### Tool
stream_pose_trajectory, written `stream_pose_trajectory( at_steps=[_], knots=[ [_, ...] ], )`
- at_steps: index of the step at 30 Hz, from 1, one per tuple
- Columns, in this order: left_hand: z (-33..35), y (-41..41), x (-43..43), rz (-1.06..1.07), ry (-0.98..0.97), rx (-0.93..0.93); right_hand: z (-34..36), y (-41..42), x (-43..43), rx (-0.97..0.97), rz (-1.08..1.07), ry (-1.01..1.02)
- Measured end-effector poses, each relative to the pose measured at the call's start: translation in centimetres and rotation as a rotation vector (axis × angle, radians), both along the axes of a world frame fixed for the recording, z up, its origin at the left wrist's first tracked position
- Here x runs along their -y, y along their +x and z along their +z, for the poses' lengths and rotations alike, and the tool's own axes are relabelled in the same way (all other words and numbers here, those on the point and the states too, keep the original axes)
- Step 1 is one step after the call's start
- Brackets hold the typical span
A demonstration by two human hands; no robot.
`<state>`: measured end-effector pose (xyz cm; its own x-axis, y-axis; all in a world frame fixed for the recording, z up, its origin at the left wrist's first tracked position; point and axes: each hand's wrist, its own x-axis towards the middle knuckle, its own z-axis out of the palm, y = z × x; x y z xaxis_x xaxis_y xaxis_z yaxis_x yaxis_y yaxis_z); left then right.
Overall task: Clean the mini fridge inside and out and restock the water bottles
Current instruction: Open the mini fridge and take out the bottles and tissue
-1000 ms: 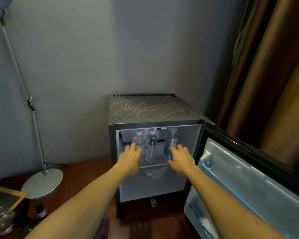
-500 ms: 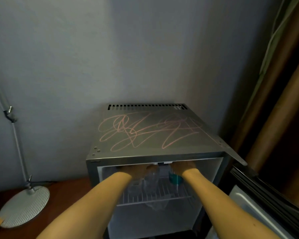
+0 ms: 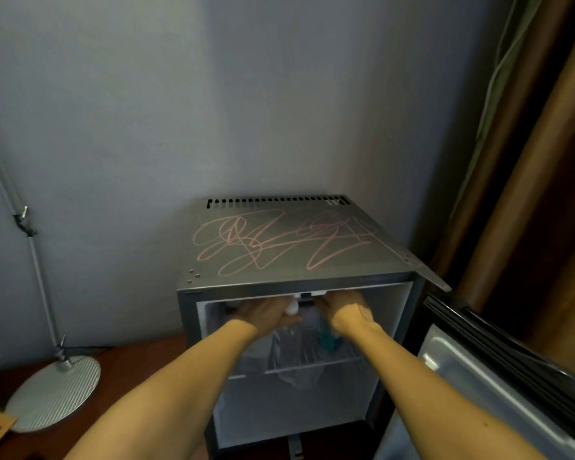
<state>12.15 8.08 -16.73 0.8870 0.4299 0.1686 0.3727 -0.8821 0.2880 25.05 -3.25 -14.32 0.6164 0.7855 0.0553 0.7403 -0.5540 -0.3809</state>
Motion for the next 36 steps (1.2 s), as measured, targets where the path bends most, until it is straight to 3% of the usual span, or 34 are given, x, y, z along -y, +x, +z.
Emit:
stream_pose_trajectory(
  at_steps=[2,10,23,36],
  knots=[
    [0.8,-1.1,0.9,0.033,0.215,-0.115,0.2,-1.0,1.3,0.004,-0.035,0.013],
    [1.6,-6.5,5.5,0.004,0.453,-0.126,1.2,-7.5,6.1,0.105,0.019,-0.003],
    [-1.0,-22.7,8.7,0.149,0.382,-0.156,0.1,-21.7,6.9,0.094,0.212,-0.015],
    [-4.8,-31.6,0.2,0.439,0.376,-0.274,-3.9,-29.3,-5.5,0.013,0.45,-0.186]
  ],
)
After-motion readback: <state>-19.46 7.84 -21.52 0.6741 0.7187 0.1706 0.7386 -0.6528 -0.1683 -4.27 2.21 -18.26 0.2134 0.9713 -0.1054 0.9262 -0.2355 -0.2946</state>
